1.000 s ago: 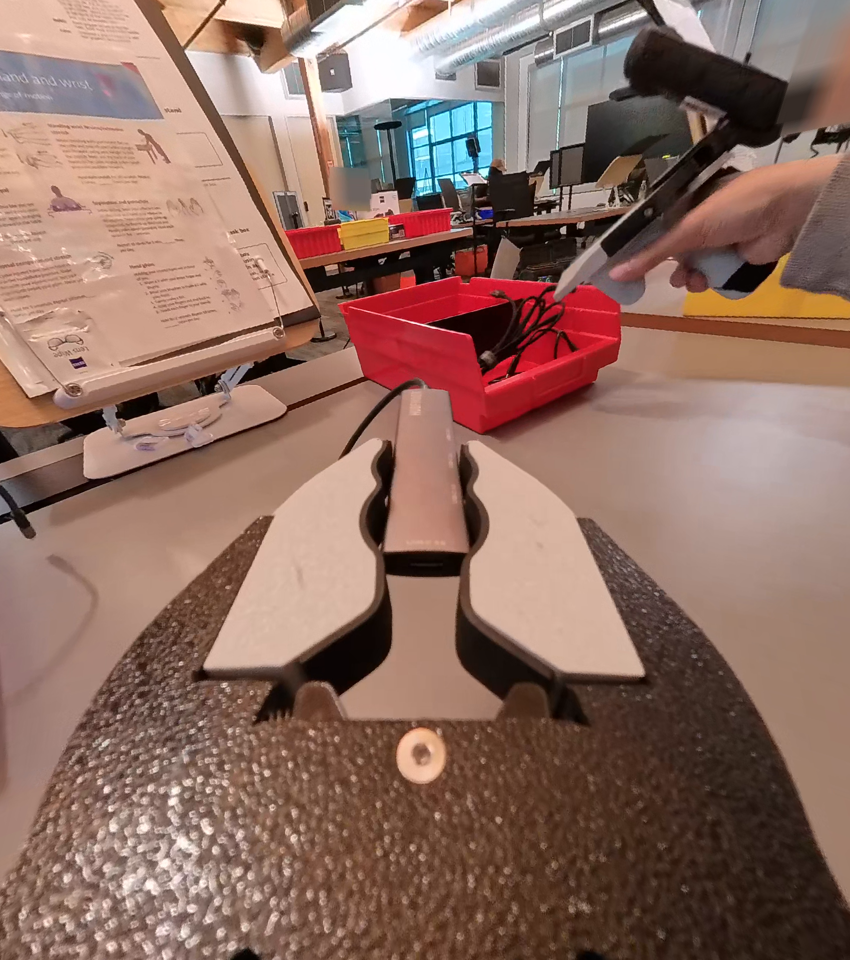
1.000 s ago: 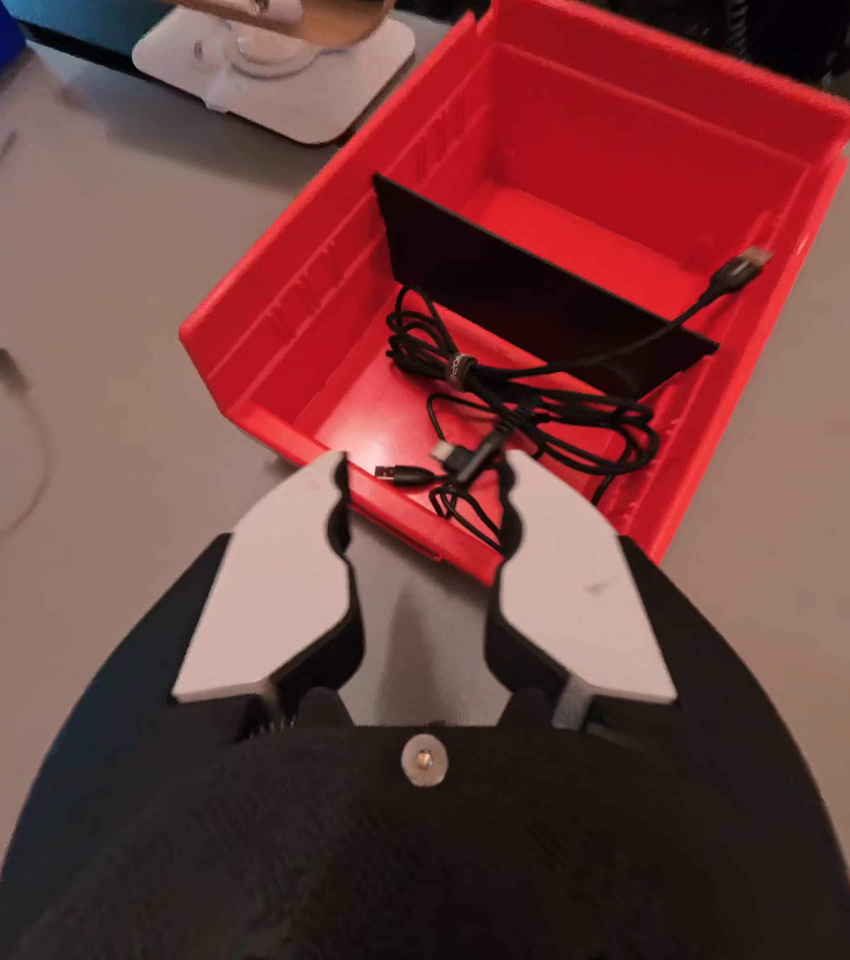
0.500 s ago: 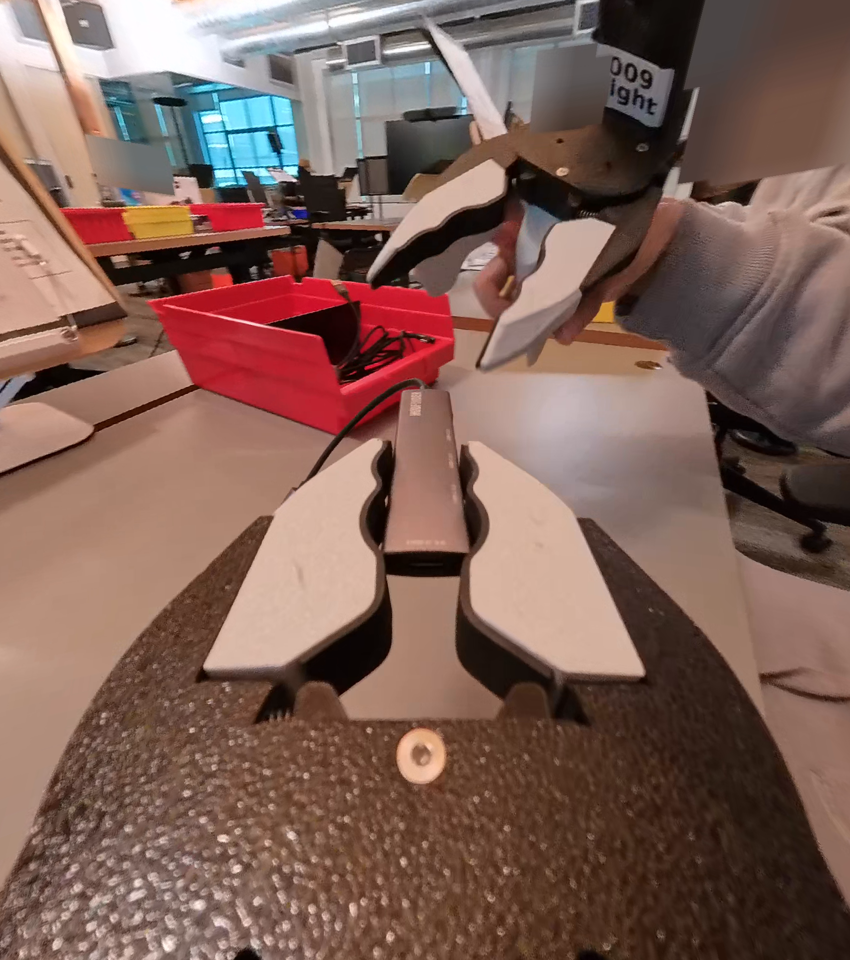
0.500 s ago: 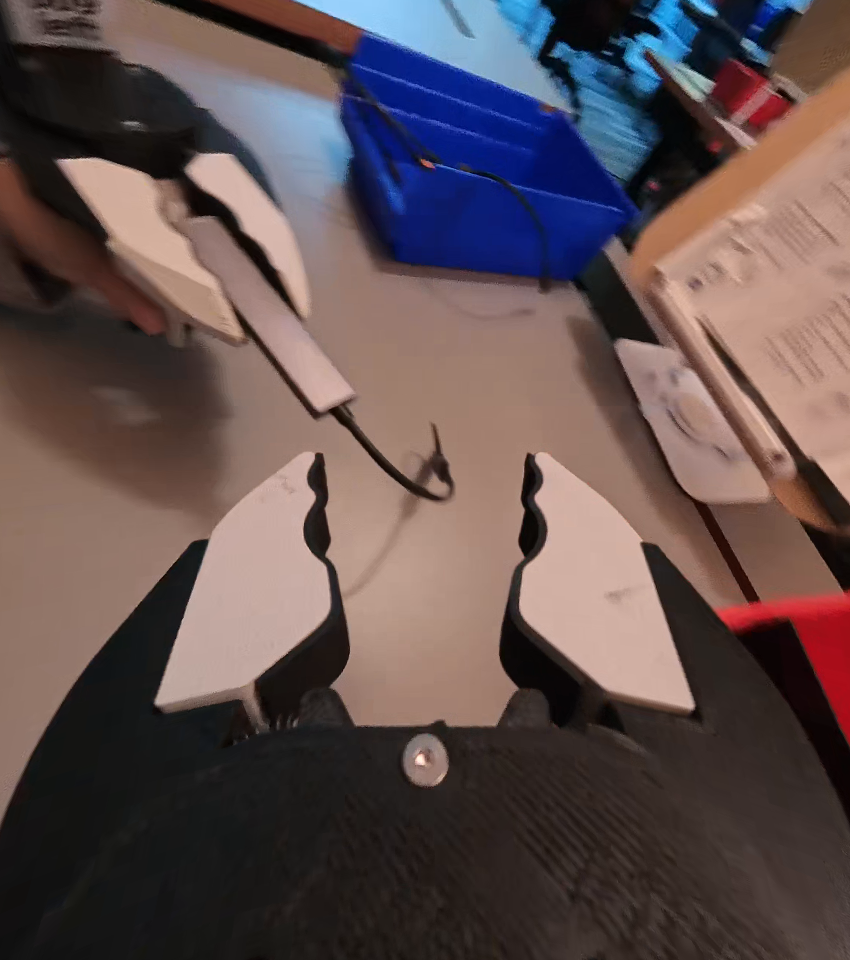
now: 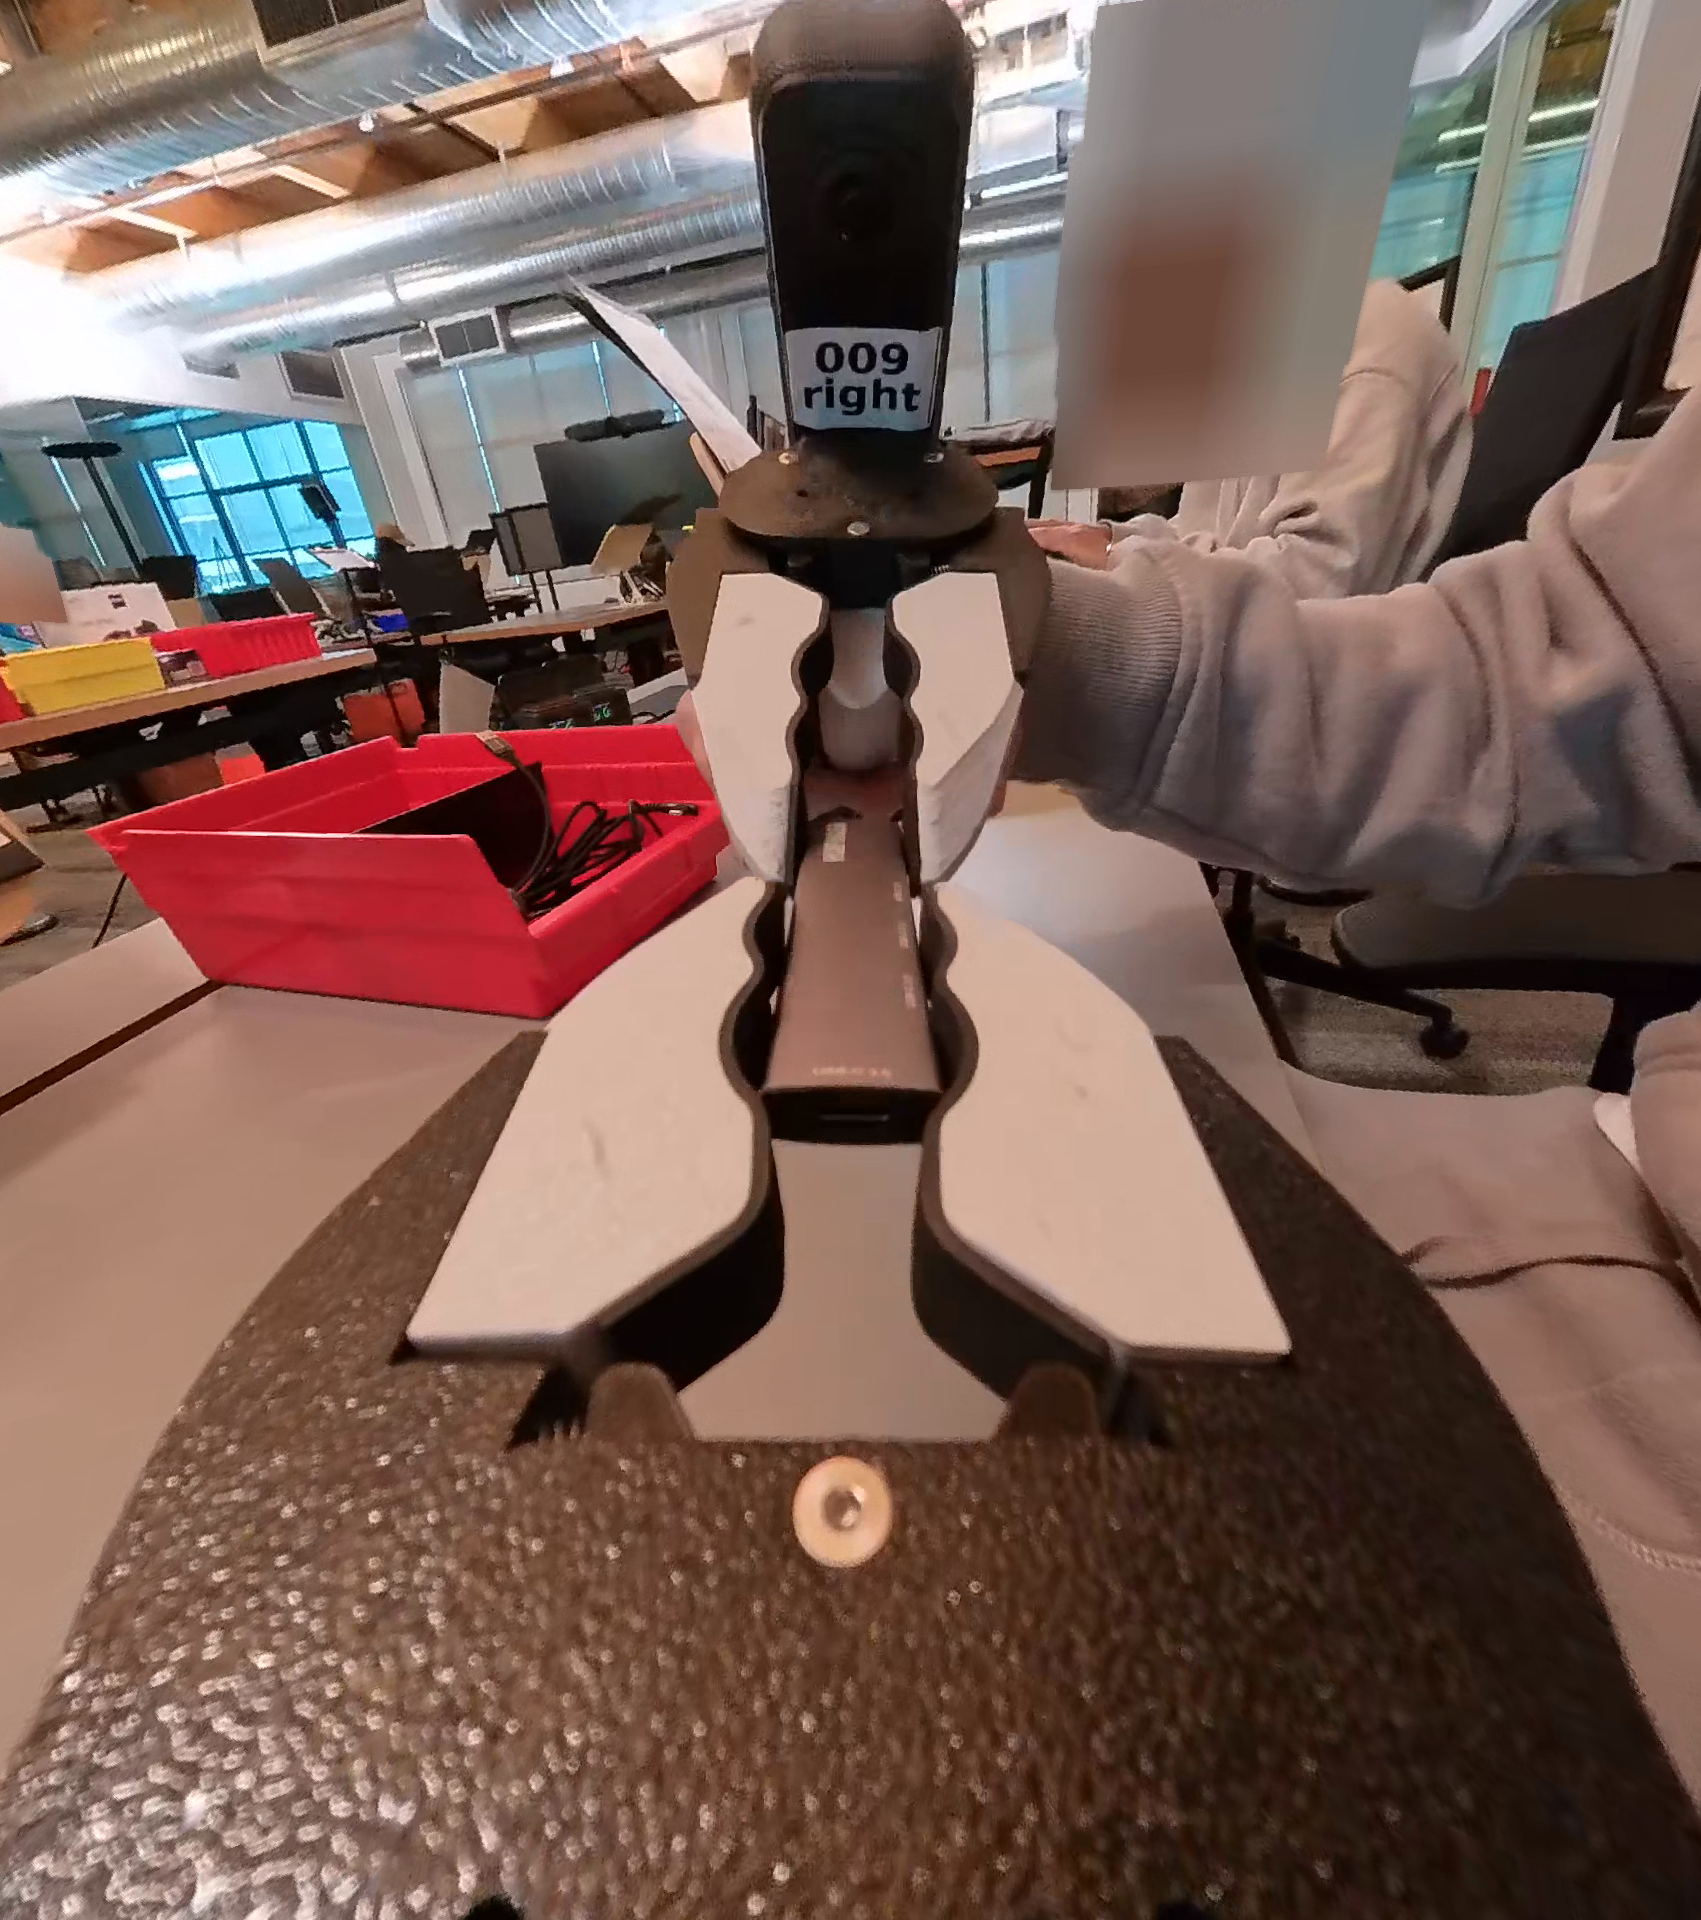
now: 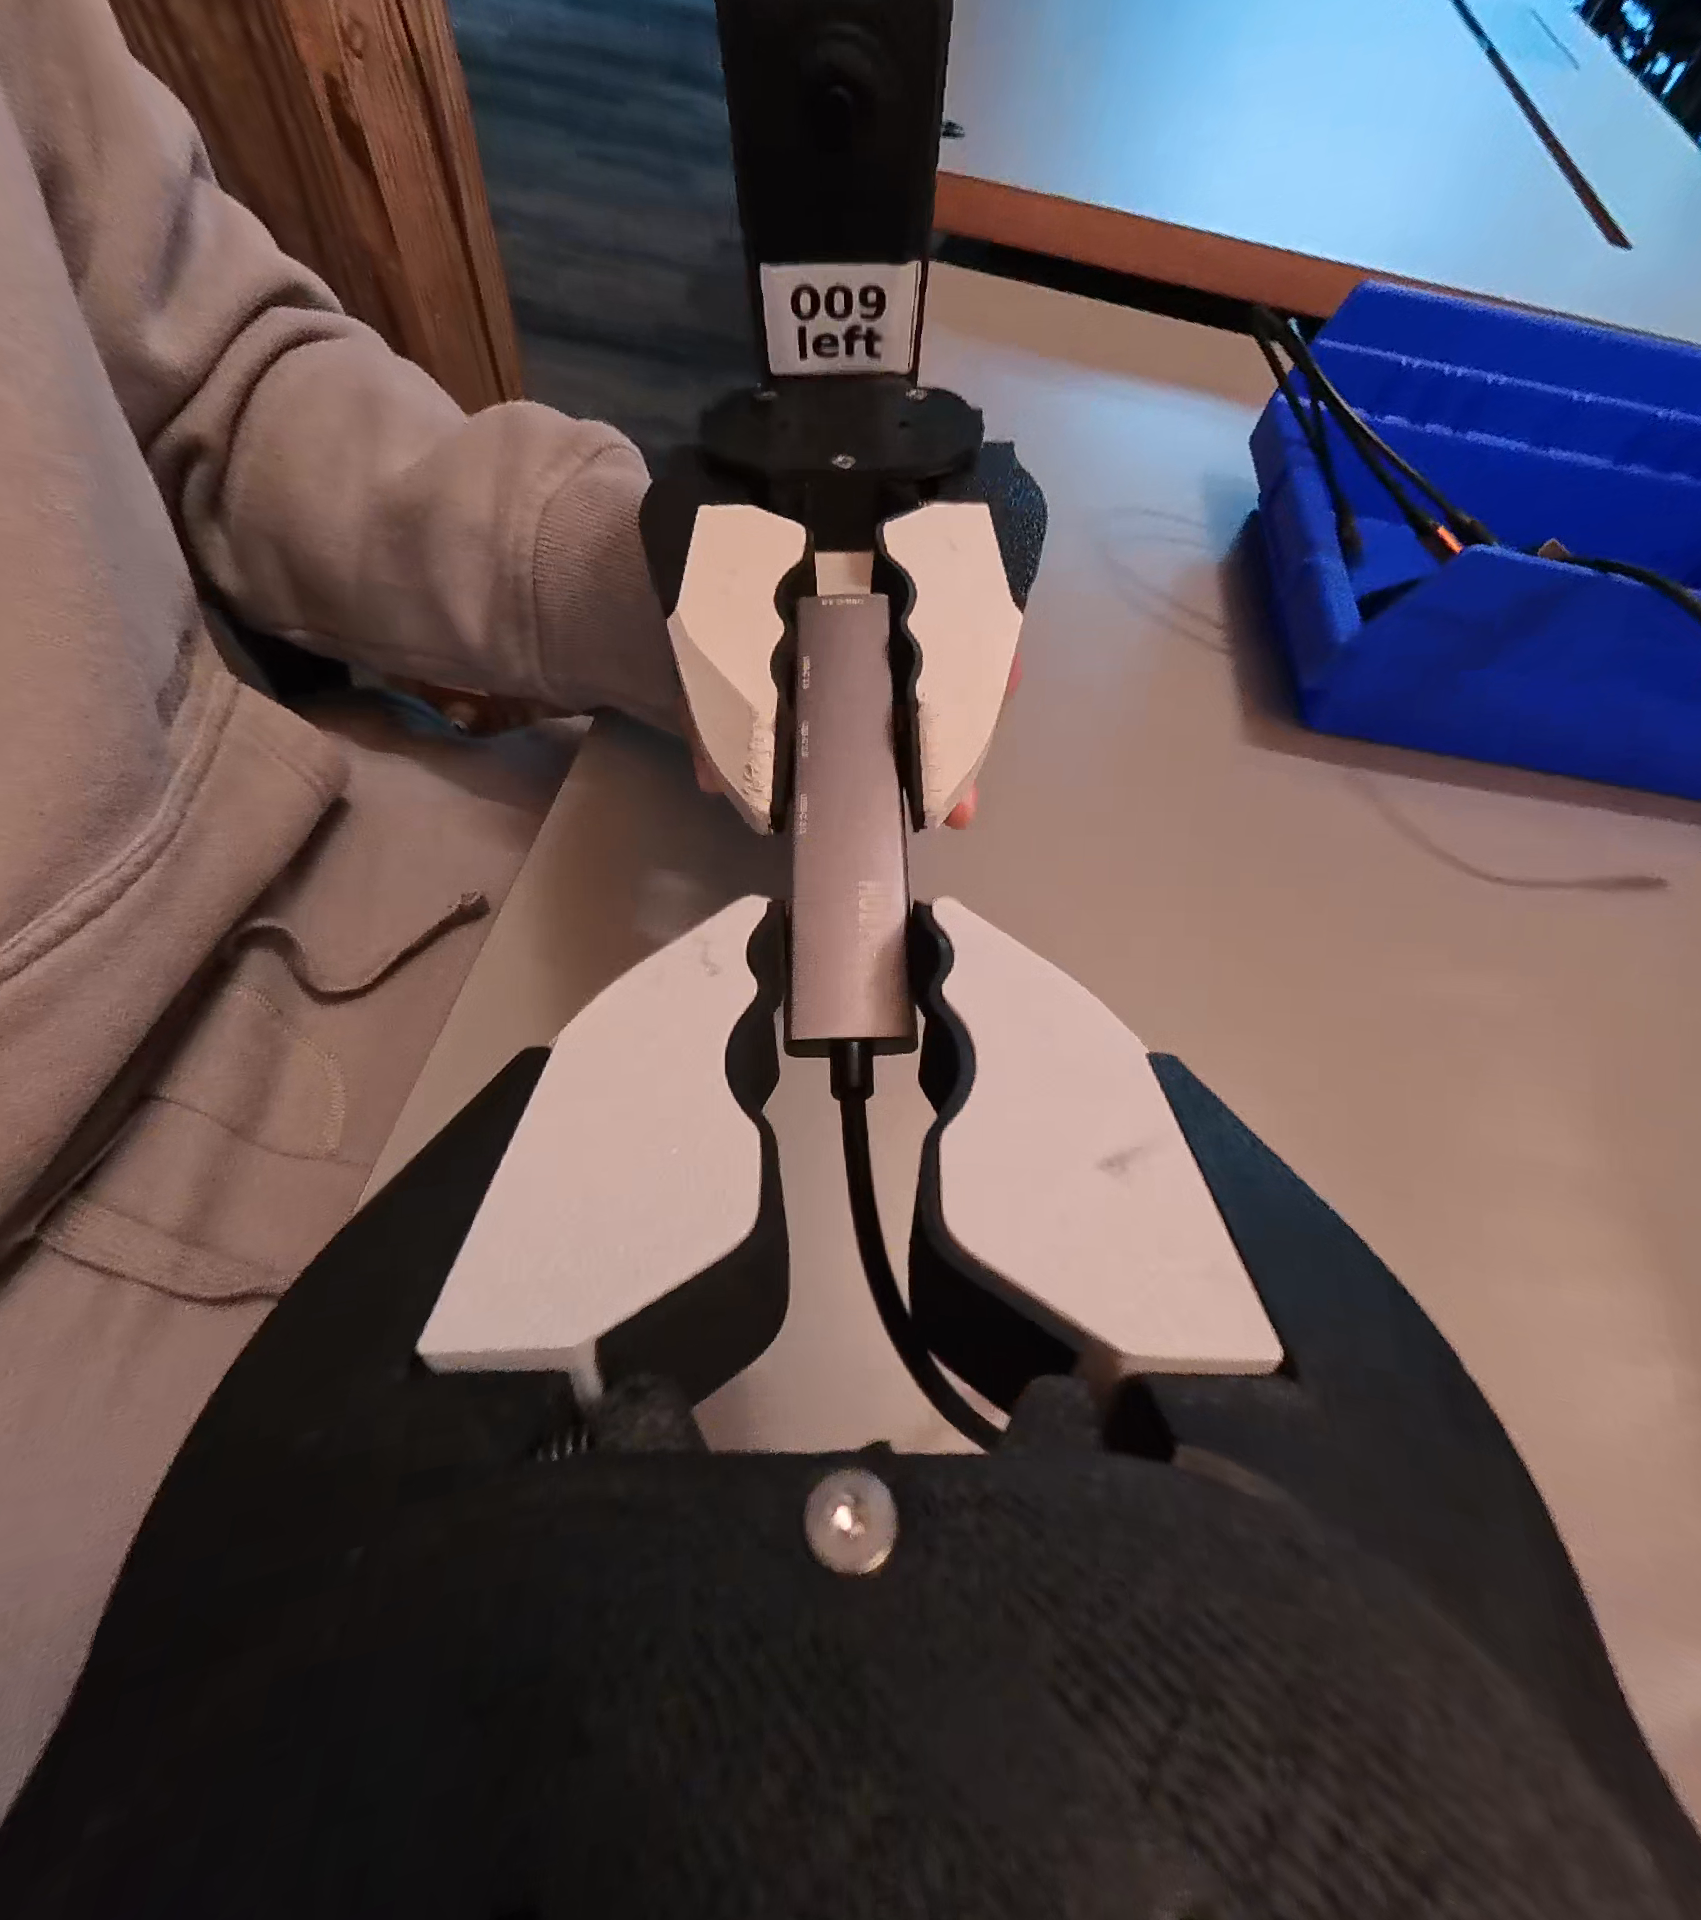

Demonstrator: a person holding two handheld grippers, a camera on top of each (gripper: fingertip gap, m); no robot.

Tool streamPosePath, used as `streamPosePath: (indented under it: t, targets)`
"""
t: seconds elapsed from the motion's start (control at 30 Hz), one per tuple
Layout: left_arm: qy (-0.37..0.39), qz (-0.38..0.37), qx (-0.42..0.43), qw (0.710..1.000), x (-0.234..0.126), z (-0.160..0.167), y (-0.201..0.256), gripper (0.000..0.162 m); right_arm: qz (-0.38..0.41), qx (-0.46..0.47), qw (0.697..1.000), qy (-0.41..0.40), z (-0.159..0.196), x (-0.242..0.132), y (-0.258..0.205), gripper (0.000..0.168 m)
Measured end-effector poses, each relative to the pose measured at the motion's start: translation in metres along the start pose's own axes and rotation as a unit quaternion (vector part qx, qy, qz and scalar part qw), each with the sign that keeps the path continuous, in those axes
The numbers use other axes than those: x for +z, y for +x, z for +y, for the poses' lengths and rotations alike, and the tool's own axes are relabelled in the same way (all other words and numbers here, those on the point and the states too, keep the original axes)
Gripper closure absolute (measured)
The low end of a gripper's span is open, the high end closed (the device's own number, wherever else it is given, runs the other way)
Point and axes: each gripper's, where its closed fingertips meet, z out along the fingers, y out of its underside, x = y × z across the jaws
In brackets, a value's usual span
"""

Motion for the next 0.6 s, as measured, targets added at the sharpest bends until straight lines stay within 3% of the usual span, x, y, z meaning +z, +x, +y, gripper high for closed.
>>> streamPosePath:
  t: [0.13,0.23,0.3,0.43,0.5,0.57,0.6]
  targets:
    - [0.013,-0.015,0.011,1.0,0.001,-0.003,-0.002,0.137,0.015,-0.025,0.999,-0.037,0.003,0.001,0.003,0.145]
    - [0.009,-0.084,0.024,0.996,-0.002,-0.005,-0.019,0.097,0.078,-0.063,0.992,-0.081,0.001,-0.014,0.023,0.145]
    - [0.006,-0.118,0.022,0.993,-0.004,-0.007,-0.028,0.081,0.135,-0.081,0.982,-0.104,-0.004,-0.037,0.045,0.145]
    - [0.006,-0.148,0.032,0.989,-0.008,-0.005,-0.036,0.083,0.285,-0.113,0.942,-0.134,-0.03,-0.116,0.108,0.145]
    - [0.004,-0.147,0.031,0.989,-0.008,-0.002,-0.037,0.087,0.365,-0.14,0.905,-0.169,-0.039,-0.162,0.146,0.145]
    - [-0.001,-0.151,0.026,0.988,-0.007,0.002,-0.039,0.089,0.399,-0.162,0.878,-0.211,-0.035,-0.198,0.182,0.145]
    - [-0.003,-0.151,0.023,0.988,-0.007,0.004,-0.039,0.091,0.397,-0.158,0.88,-0.206,-0.031,-0.21,0.197,0.145]
